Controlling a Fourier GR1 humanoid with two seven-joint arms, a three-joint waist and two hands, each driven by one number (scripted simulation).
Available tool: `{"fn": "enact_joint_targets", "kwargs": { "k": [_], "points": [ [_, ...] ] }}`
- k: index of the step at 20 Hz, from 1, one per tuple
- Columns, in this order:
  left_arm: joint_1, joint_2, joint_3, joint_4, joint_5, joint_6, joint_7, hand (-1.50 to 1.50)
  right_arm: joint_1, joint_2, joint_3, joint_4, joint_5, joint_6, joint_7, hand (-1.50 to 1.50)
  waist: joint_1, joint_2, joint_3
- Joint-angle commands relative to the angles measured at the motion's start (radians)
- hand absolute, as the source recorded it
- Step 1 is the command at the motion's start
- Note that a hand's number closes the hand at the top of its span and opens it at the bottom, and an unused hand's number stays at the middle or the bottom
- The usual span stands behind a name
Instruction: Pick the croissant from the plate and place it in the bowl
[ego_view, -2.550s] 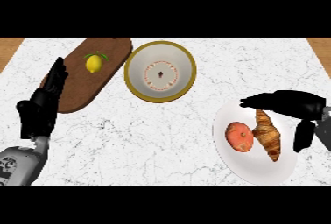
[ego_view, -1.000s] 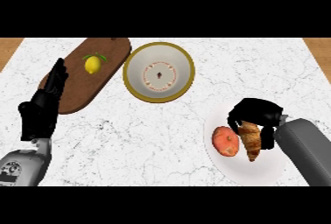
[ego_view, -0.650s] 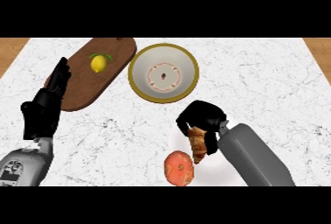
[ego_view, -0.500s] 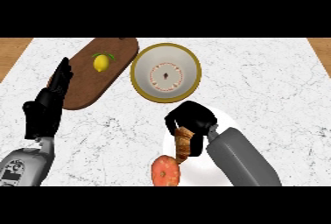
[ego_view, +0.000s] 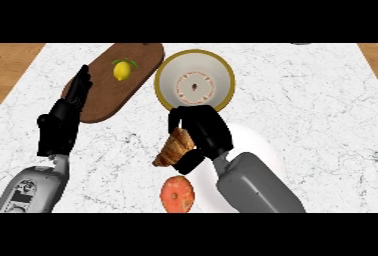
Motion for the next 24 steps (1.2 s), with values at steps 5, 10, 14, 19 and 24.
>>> {"fn": "enact_joint_targets", "kwargs": {
  "k": [5, 10, 14, 19, 24],
  "points": [
    [-0.045, -0.008, -0.004, 0.031, 0.004, -0.016, 0.008, 0.0, -0.177, 0.007, 0.146, -0.079, 0.028, -0.344, 0.503, 1.5, 0.013, 0.014, -0.003],
    [-0.05, -0.035, -0.022, 0.033, -0.016, 0.001, 0.002, 0.0, -0.362, 0.007, 0.207, 0.008, 0.047, -0.533, 0.758, 1.5, 0.018, 0.025, -0.002],
    [-0.078, -0.017, 0.012, 0.062, -0.012, -0.005, -0.004, 0.0, -0.474, 0.007, 0.246, 0.13, 0.049, -0.655, 0.854, 1.5, 0.016, 0.033, -0.002],
    [-0.065, -0.021, 0.024, 0.079, -0.021, -0.005, -0.03, 0.0, -0.539, 0.007, 0.227, 0.306, 0.003, -0.796, 0.764, 1.5, -0.009, 0.036, -0.001],
    [-0.017, 0.005, 0.053, 0.026, 0.002, -0.031, -0.031, 0.0, -0.602, 0.007, 0.139, 0.555, 0.027, -0.772, 0.639, 1.5, -0.022, 0.034, 0.0]
  ]
}}
